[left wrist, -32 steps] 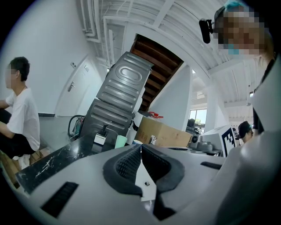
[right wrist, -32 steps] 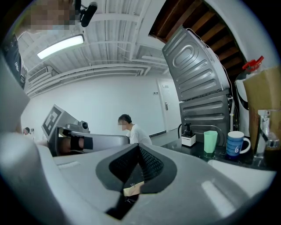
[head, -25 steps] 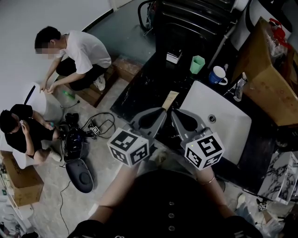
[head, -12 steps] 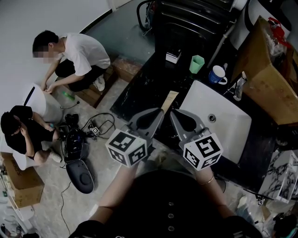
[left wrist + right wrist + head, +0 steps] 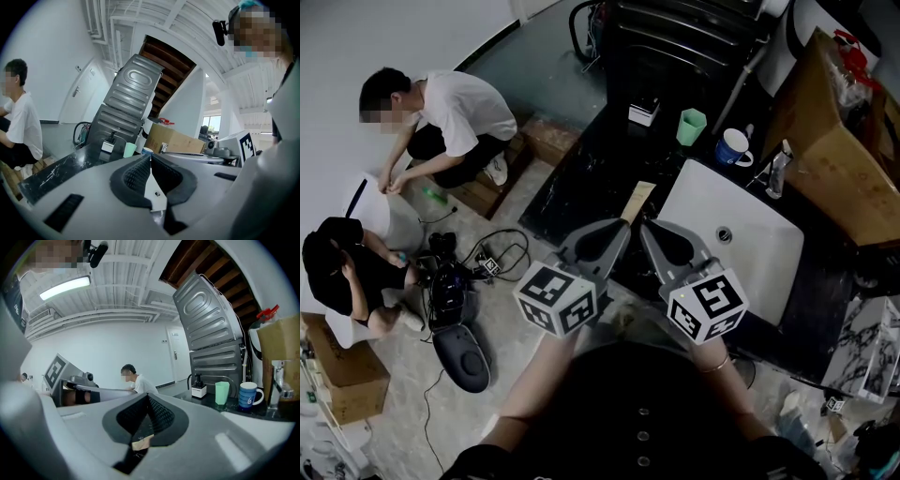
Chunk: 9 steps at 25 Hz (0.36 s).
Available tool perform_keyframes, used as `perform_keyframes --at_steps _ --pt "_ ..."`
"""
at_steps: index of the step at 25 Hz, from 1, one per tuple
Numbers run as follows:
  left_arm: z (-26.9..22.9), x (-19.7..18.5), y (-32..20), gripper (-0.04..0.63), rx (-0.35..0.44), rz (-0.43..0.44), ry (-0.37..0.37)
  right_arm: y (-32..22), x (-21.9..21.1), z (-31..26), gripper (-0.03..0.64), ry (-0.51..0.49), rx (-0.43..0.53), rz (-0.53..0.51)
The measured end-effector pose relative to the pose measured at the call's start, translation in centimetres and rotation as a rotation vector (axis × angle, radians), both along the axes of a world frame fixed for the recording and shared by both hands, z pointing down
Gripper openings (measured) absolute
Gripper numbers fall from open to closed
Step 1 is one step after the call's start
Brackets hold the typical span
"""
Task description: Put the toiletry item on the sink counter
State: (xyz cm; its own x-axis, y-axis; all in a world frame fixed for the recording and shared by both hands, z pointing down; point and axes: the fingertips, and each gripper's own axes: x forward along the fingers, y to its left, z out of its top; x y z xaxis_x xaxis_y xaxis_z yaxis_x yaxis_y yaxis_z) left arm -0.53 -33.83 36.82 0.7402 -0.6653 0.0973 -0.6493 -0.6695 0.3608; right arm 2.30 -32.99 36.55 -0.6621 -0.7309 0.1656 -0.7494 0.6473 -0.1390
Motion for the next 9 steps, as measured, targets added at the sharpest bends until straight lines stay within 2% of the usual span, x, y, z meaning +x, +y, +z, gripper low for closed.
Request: perform_keyframes --at_steps 9 --pt "0.02 0.32 0.07 0.015 -0.004 0.005 0.011 0.23 -0.01 -0.07 0.003 0.0 0.001 0.001"
